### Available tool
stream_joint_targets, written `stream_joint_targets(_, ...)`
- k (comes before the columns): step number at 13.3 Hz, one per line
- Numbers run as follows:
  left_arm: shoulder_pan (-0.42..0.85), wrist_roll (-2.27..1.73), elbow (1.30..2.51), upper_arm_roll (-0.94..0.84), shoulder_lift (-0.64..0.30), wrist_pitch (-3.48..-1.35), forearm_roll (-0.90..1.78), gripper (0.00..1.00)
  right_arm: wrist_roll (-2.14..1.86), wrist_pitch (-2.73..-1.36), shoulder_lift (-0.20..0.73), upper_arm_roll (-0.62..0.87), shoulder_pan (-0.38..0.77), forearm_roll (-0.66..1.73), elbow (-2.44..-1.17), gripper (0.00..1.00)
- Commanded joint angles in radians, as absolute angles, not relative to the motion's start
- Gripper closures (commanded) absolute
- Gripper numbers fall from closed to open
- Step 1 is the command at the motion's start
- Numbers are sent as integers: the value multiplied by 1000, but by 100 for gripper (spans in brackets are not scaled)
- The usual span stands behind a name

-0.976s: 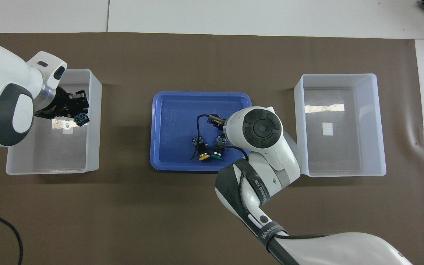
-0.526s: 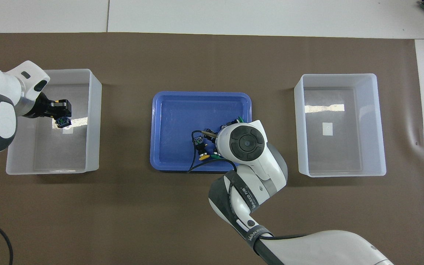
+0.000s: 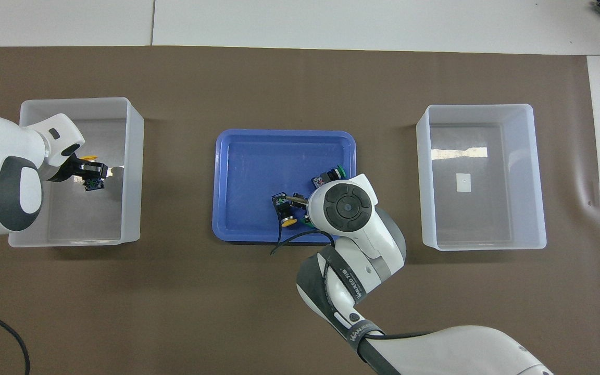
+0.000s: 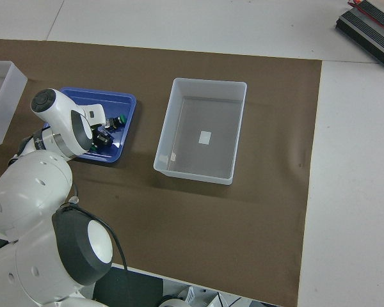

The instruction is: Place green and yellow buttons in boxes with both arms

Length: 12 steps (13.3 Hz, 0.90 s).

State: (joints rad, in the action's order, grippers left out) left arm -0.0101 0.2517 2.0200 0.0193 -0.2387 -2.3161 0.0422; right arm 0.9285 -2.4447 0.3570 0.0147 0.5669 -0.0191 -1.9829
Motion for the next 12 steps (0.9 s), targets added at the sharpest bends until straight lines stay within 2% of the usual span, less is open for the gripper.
stream_joint_targets(1, -14, 284, 2058, 14, -255, -2399, 57, 100, 928, -2436, 351, 12, 566, -3, -1982, 100)
stream_joint_targets(4, -2, 284, 2063, 12, -268, -2424, 57, 99, 923, -2298, 333, 12, 552, -3, -1901, 100)
stream_joint_targets(5, -2, 287, 2063, 14, -268, -2422, 57, 87, 920, -2255, 318, 12, 546, -3, -1876, 100)
stream_joint_targets(6, -2, 287, 2063, 14, -268, -2421, 57, 49, 919, -2226, 299, 9, 537, -3, -1859, 100)
stream_joint_targets(7, -2, 287, 2057, 14, -268, -2413, 57, 25, 914, -2205, 272, 9, 517, -3, -1853, 100)
stream_joint_targets(8, -3, 288, 2051, 14, -268, -2402, 52, 16, 890, -2197, 240, 9, 496, -3, -1853, 100)
stream_joint_targets(9, -3, 287, 2039, 14, -268, -2376, 46, 11, 846, -2168, 213, 8, 470, -3, -1848, 100)
stream_joint_targets(12, -14, 287, 1930, 15, -264, -2219, 44, 9, 581, -2074, 163, 5, 336, -5, -1822, 100)
